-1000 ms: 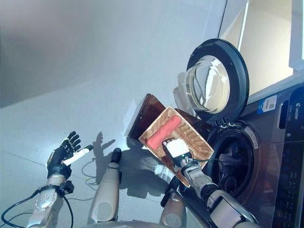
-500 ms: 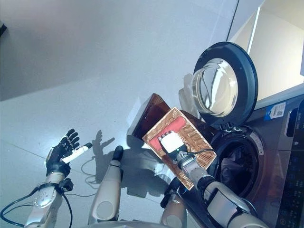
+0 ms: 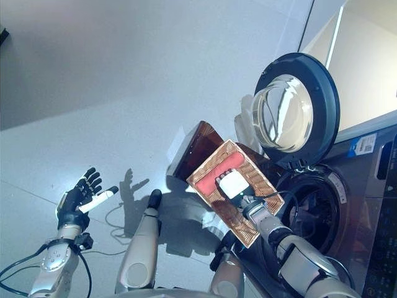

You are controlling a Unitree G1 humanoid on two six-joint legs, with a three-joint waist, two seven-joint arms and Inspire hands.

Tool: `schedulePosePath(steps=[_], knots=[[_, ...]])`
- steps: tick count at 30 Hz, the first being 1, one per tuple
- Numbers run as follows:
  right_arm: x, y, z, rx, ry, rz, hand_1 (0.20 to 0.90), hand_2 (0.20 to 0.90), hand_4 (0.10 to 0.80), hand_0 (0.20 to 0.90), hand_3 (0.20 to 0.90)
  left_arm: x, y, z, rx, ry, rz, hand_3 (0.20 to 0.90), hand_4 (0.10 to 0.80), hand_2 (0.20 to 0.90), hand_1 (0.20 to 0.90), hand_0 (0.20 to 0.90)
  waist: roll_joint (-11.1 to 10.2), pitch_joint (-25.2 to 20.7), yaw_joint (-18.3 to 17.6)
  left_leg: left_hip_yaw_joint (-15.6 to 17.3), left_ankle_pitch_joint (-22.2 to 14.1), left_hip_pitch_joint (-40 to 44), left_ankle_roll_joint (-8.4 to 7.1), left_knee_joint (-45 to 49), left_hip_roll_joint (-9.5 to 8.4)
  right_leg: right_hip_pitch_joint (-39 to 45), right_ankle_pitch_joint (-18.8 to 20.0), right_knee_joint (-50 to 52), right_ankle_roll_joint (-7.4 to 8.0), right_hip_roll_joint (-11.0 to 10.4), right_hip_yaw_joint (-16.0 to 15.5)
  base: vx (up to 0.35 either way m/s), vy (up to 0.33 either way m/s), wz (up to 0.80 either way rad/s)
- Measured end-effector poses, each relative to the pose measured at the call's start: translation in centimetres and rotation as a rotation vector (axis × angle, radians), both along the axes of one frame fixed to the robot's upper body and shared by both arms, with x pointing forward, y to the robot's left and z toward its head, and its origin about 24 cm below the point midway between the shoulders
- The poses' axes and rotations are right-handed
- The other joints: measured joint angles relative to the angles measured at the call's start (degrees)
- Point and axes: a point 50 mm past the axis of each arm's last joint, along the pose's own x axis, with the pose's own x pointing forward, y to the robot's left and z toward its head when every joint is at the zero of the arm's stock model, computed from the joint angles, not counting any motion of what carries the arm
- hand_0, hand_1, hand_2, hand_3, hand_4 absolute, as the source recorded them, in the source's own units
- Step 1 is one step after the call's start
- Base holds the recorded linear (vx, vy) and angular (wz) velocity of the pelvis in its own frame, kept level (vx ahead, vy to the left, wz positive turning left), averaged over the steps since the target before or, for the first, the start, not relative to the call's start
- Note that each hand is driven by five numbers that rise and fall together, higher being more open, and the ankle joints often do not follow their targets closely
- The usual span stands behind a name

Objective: Pick up the clothes and place them into the washing machine

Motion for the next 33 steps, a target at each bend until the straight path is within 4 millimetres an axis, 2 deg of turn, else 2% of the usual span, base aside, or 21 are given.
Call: schedulePosePath(steps=[11, 16, 23, 28, 30, 33], knots=[[1.3, 1.0, 1.6, 0.031, -0.058, 0.033, 0.900, 0.900, 0.800, 0.900, 0.900, 0.0, 0.0, 0.0, 0.000, 0.001, -0.011, 0.900, 0.800, 0.900, 0.900, 0.900, 0.3, 0.2, 0.2, -0.5, 0.0, -0.5, 0.01, 0.0, -0.52, -0.1, 0.0, 0.0, 0.01, -0.2, -0.3, 0.001, -0.006, 0.01], [1.9, 1.1, 2.1, 0.016, -0.075, 0.049, 0.900, 0.900, 0.800, 0.900, 0.900, 0.1, 0.1, 0.1, 0.008, 0.000, -0.015, 0.900, 0.800, 0.900, 0.900, 0.900, 0.3, 0.4, 0.8, -1.4, 0.2, -1.4, -0.09, 0.1, -0.68, -0.1, -0.3, 0.1, 0.05, -0.2, -1.5, -0.007, -0.005, 0.10], [2.2, 0.1, 2.0, -0.041, -0.059, 0.029, 0.900, 0.900, 0.800, 0.900, 0.900, 0.3, 0.2, 0.7, 0.021, -0.015, -0.030, 0.900, 0.800, 0.900, 0.900, 0.900, 0.8, 1.6, 2.9, -1.9, 0.1, -2.4, 0.07, 0.9, -1.15, -0.8, -0.7, 1.0, 0.26, -0.5, -1.6, -0.017, 0.006, 0.03], [2.2, -0.7, 2.0, -0.065, -0.052, 0.005, 0.900, 0.900, 0.800, 0.900, 0.900, 0.4, 0.4, 1.1, 0.033, -0.025, -0.035, 0.900, 0.800, 0.900, 0.900, 0.900, 1.8, 2.9, 3.0, -2.2, -0.6, -4.3, 0.68, 3.4, -1.87, -2.2, -1.4, 3.3, 0.49, -1.4, -1.5, -0.021, 0.024, 0.05], [2.4, -0.6, 2.2, -0.065, -0.061, 0.007, 0.900, 0.900, 0.800, 0.900, 0.900, 0.5, 0.5, 1.3, 0.039, -0.032, -0.040, 0.900, 0.800, 0.900, 0.900, 0.900, 2.1, 3.8, 3.1, -2.2, -1.2, -4.5, 0.61, 4.5, -2.25, -2.8, -2.1, 5.1, 0.39, -2.1, -1.2, -0.040, 0.036, 0.01], [2.8, -1.1, 2.9, -0.075, -0.080, 0.008, 0.900, 0.900, 0.800, 0.900, 0.900, 0.8, 0.2, 1.8, 0.040, -0.057, -0.054, 0.900, 0.800, 0.900, 0.900, 0.900, 2.7, 4.2, 3.0, -2.3, -2.6, -7.1, 1.32, 8.5, -2.75, -5.6, -3.9, 9.4, 0.58, -3.0, 0.0, -0.053, 0.044, 0.01]])
